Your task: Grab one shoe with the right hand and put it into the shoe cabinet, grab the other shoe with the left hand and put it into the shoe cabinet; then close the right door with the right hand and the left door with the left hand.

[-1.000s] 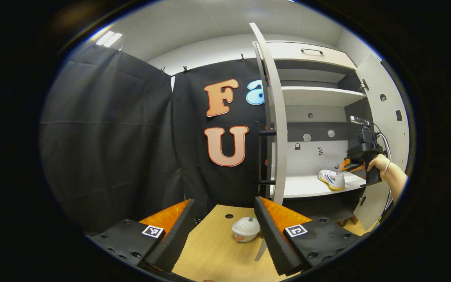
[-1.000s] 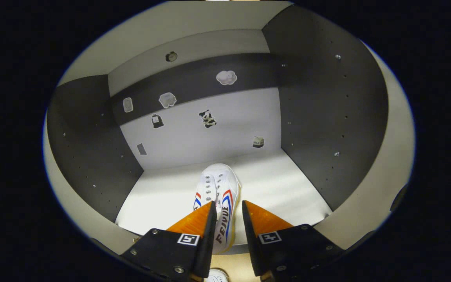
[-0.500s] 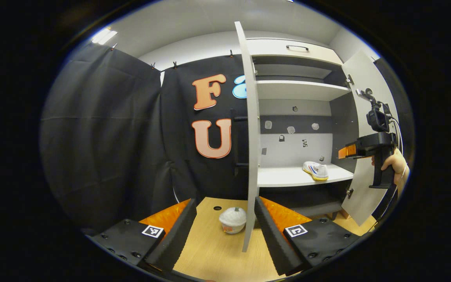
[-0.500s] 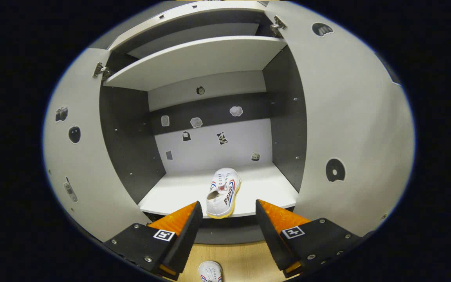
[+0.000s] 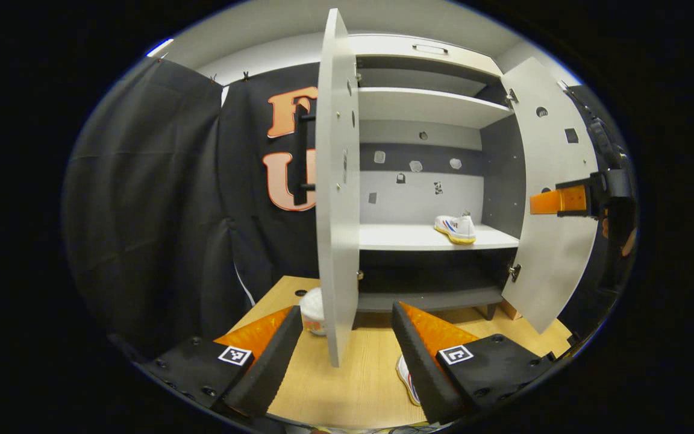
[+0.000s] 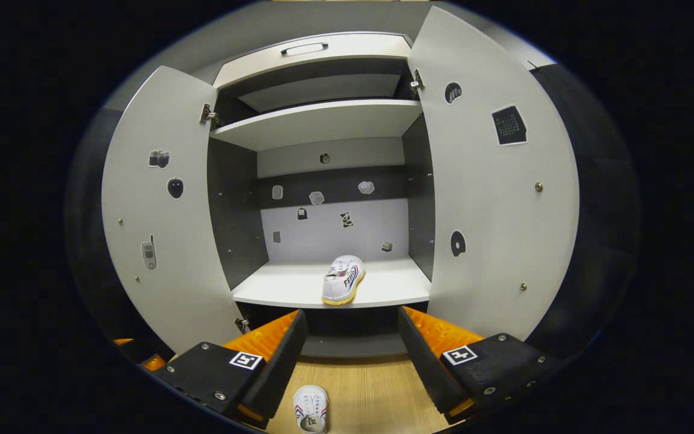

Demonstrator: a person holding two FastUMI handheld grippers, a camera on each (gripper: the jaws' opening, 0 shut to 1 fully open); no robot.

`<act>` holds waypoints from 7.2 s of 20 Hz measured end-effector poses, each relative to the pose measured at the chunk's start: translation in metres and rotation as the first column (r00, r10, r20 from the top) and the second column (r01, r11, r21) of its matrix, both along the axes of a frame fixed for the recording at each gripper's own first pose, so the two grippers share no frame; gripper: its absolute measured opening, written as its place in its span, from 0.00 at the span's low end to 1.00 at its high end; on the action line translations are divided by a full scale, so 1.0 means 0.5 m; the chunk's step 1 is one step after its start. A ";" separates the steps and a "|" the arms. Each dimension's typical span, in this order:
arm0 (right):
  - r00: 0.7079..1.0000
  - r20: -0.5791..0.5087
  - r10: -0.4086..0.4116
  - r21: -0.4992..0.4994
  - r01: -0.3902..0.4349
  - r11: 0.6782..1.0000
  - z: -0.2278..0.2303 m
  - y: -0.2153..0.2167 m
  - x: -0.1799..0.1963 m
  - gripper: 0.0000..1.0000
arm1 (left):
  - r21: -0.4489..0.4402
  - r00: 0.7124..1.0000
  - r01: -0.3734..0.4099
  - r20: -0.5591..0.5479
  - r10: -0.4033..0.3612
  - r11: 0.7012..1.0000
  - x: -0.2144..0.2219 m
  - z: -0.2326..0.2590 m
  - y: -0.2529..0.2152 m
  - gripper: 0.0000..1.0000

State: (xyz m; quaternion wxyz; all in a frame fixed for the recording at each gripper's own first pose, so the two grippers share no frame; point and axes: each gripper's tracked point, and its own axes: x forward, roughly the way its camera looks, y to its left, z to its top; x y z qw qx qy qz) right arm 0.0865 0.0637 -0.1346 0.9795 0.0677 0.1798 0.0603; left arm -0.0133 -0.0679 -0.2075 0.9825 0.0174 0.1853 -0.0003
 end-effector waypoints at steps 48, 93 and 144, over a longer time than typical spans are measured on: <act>0.993 -0.051 -0.105 -0.110 0.099 0.989 -0.107 -0.150 -0.090 0.93 | -0.176 0.652 0.105 -0.731 -0.201 0.979 -0.029 -0.648 -0.224 0.07; 0.989 0.139 0.052 -0.014 -0.051 0.999 0.036 -0.152 0.041 0.93 | -0.211 0.761 0.046 -0.626 -0.171 0.976 0.866 -0.225 -0.206 0.07; 0.988 0.149 -0.044 -0.059 0.053 0.997 0.081 -0.432 0.044 0.92 | -0.032 0.972 -0.096 0.214 0.101 0.995 0.176 0.335 0.077 0.97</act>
